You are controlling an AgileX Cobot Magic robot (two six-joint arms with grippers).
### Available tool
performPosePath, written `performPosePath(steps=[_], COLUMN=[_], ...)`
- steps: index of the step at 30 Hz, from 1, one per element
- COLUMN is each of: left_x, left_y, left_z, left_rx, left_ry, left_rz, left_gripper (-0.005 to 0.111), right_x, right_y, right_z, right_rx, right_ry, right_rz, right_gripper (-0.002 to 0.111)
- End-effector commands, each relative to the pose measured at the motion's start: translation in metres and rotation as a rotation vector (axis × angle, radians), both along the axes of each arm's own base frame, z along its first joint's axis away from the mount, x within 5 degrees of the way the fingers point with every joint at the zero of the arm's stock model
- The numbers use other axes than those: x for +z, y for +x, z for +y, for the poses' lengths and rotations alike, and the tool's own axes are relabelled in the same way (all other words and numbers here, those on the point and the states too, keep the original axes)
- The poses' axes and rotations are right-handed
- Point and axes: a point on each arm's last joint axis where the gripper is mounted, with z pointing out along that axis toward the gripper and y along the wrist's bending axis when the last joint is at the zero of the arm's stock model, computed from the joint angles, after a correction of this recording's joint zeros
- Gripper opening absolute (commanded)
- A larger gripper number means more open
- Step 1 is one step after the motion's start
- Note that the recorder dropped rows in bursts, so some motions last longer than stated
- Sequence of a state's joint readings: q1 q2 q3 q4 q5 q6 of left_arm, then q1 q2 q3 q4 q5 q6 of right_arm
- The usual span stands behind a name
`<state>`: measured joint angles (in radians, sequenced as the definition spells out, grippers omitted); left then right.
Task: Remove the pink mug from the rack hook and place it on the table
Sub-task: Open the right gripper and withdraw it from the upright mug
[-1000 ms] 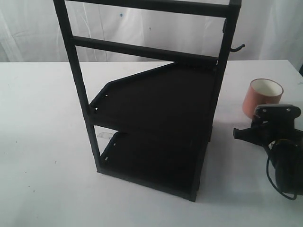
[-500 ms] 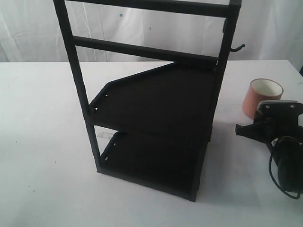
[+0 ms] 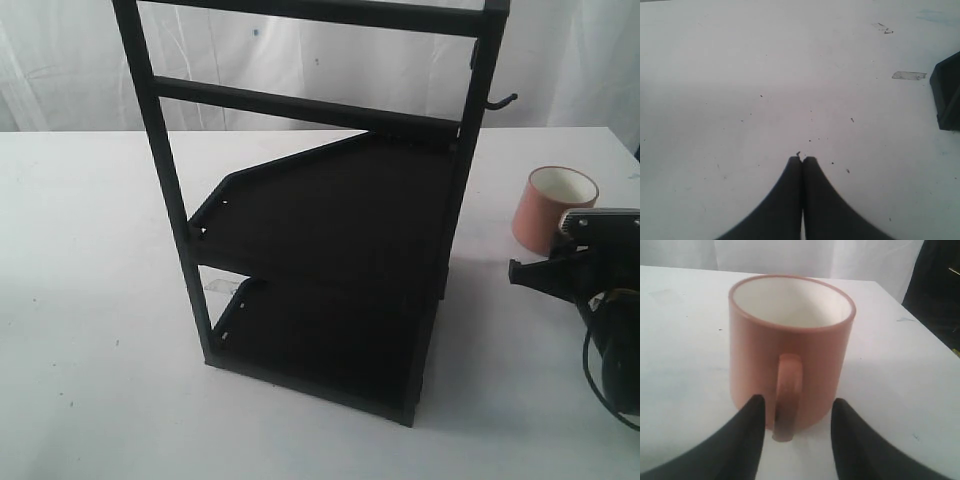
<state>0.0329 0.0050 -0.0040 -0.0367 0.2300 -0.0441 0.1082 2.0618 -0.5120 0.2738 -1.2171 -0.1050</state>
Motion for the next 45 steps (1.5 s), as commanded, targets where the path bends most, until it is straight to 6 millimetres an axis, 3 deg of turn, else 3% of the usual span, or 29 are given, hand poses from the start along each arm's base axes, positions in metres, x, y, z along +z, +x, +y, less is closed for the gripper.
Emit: performPosePath(steps=[1, 10, 23, 36, 45], left_x=[-0.001, -0.001, -0.001, -0.001, -0.001], left_y=[0.000, 0.000, 0.000, 0.000, 0.000], left_z=[0.000, 0.000, 0.000, 0.000, 0.000], left_rx=[0.001, 0.001, 0.001, 0.001, 0.001], left_ry=[-0.012, -0.012, -0.012, -0.012, -0.012], left_rz=[0.002, 0.002, 0.002, 0.002, 0.002], left_gripper=[0.000, 0.000, 0.000, 0.000, 0.000], right_x=[0.007, 0.031, 0.043, 0.107, 0.148], right_y=[-0.011, -0.031, -0.043, -0.092, -0.117], right_z=[-0.001, -0.003, -0.005, -0.008, 0.002], right_rx=[0.000, -0.015, -0.036, 0.012, 0.140], right_ry=[0.008, 0.063, 0.138, 0.162, 0.194], right_rz=[-0.002, -0.052, -0.088, -0.320, -0.236], right_gripper=[0.041, 0.041, 0.041, 0.041, 0.038])
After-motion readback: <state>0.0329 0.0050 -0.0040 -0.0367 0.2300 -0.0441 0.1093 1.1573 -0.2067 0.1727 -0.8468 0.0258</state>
